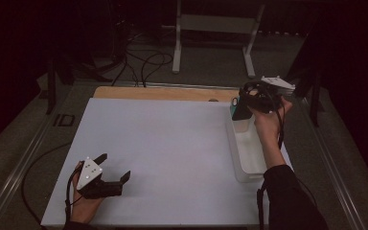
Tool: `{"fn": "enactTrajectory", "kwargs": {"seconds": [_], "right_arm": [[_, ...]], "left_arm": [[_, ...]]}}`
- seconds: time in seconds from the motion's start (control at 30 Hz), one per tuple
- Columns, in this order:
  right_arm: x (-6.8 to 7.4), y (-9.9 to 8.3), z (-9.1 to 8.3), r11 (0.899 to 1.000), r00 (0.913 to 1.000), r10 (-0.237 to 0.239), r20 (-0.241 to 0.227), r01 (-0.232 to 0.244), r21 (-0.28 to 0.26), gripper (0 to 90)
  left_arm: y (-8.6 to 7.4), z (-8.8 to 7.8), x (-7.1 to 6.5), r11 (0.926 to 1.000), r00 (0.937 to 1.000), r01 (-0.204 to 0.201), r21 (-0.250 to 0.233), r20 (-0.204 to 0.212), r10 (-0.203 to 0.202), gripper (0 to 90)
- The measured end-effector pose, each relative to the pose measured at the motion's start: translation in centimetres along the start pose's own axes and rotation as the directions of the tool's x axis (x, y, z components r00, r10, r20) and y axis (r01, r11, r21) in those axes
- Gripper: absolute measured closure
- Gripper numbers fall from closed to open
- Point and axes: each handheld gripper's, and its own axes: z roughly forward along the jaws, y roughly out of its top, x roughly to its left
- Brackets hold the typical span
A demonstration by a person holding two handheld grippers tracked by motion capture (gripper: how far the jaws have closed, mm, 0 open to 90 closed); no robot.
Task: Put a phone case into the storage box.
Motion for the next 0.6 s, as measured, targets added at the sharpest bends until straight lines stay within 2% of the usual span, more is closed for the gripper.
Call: {"fn": "enactTrajectory", "kwargs": {"seconds": [0.23, 0.3, 0.6], "right_arm": [[-0.3, -1.1, 1.0, 0.999, 0.9997, 0.015, 0.022, -0.016, 0.046, 14.1], [-0.3, -2.0, 1.7, 0.996, 0.9993, 0.014, 0.034, -0.017, 0.087, 13.9], [0.2, -3.2, 3.4, 0.990, 0.9985, -0.014, 0.053, 0.006, 0.142, 13.6]], "left_arm": [[0.0, 0.1, -0.1, 1.0000, 1.0000, -0.004, 0.001, 0.003, 0.004, 0.2], [0.0, 0.0, -0.1, 1.0000, 1.0000, -0.004, -0.001, 0.003, 0.004, 0.1], [0.0, 0.1, 0.0, 1.0000, 1.0000, -0.002, -0.001, 0.003, 0.002, 0.1]]}}
